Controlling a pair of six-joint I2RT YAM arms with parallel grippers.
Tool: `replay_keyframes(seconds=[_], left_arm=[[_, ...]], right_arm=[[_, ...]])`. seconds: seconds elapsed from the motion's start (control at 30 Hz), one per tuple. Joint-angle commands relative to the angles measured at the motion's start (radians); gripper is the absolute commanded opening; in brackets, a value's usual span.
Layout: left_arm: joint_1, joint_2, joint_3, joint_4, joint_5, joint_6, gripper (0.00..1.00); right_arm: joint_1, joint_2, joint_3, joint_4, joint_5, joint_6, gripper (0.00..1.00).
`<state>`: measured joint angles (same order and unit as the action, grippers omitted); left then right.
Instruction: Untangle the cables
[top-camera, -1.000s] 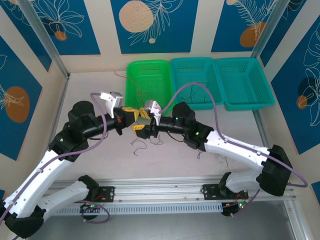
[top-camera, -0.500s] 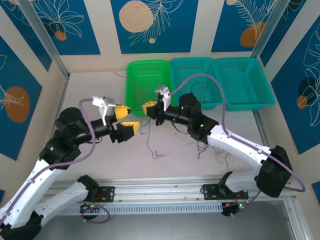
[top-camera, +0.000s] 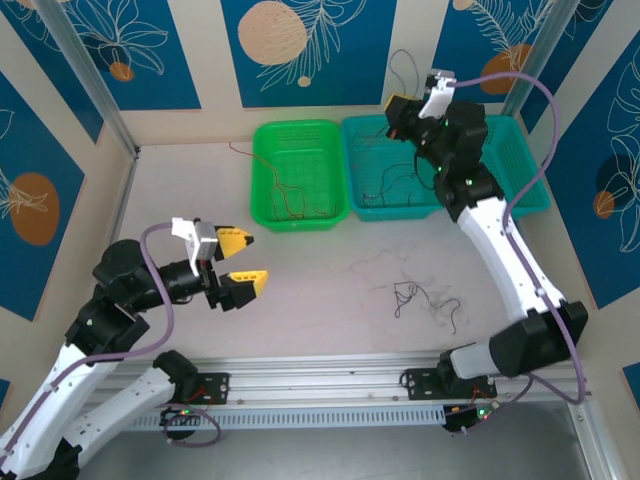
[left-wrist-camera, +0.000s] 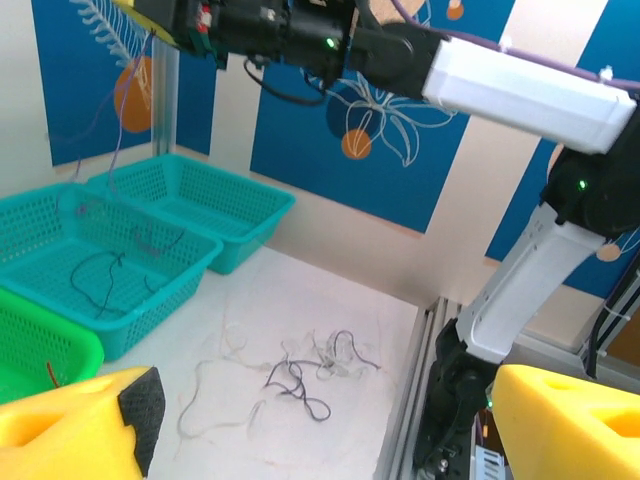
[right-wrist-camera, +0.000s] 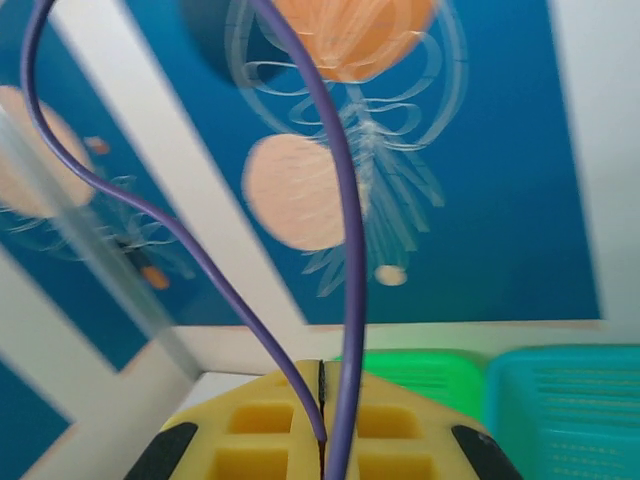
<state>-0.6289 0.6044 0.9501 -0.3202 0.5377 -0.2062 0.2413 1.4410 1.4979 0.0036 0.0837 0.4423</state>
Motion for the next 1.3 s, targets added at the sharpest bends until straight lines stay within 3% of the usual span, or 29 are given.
replay_keyframes(seconds=[0.0,0.07,0.1,0.13,0.17,0.2,0.3,0.4,0.53,0.67,0.77,0.93,1.13,1.27], left_arm=[[-0.009,-0.03,-0.019,-0.023,-0.037,0.013,0.86],[-0.008,-0.034,-0.022,-0.035,-0.047,0.013,0.86],[-0.008,-0.031,-0.023,-0.037,-0.049,0.012,0.86],[-0.008,-0.032,-0.028,-0.036,-0.05,0.01,0.86],[-0.008,-0.031,-0.033,-0.035,-0.054,0.007,0.86],[-0.009,-0.031,-0.034,-0.037,-0.058,0.006,0.86],[-0.009,-0.025,-0.04,-0.052,-0.069,0.007,0.86],[-0.009,-0.02,-0.063,-0.04,-0.071,-0.005,0.86],[-0.009,0.011,-0.087,0.002,-0.056,-0.035,0.86],[-0.008,0.042,-0.116,0.051,-0.056,-0.087,0.86],[-0.01,0.053,-0.147,0.093,-0.062,-0.136,0.86],[-0.018,0.074,-0.174,0.113,-0.086,-0.183,0.86],[-0.04,0.084,-0.186,0.107,-0.122,-0.18,0.86],[-0.055,0.085,-0.201,0.131,-0.146,-0.195,0.85]], right_arm=[[-0.068,0.137,0.036,-0.131,0.011,0.0,0.0],[-0.103,0.227,0.072,-0.161,-0.038,0.018,0.0],[-0.109,0.271,0.104,-0.194,-0.075,0.016,0.13],[-0.111,0.327,0.158,-0.258,-0.093,0.013,0.46],[-0.105,0.377,0.218,-0.349,-0.076,0.008,0.93],[-0.099,0.408,0.268,-0.426,-0.025,0.007,0.99],[-0.096,0.391,0.303,-0.5,0.074,-0.006,1.0],[-0.121,0.294,0.243,-0.463,0.013,0.038,0.99],[-0.13,0.153,0.193,-0.543,-0.015,0.075,0.99],[-0.131,-0.087,-0.04,-0.559,-0.071,0.189,1.0],[-0.135,-0.271,-0.247,-0.626,-0.032,0.313,1.0],[-0.137,-0.491,-0.568,-0.712,-0.063,0.39,0.92],[-0.092,-0.55,-0.79,-0.885,-0.034,0.557,0.87],[0.03,-0.519,-0.89,-0.866,0.006,0.669,0.83]])
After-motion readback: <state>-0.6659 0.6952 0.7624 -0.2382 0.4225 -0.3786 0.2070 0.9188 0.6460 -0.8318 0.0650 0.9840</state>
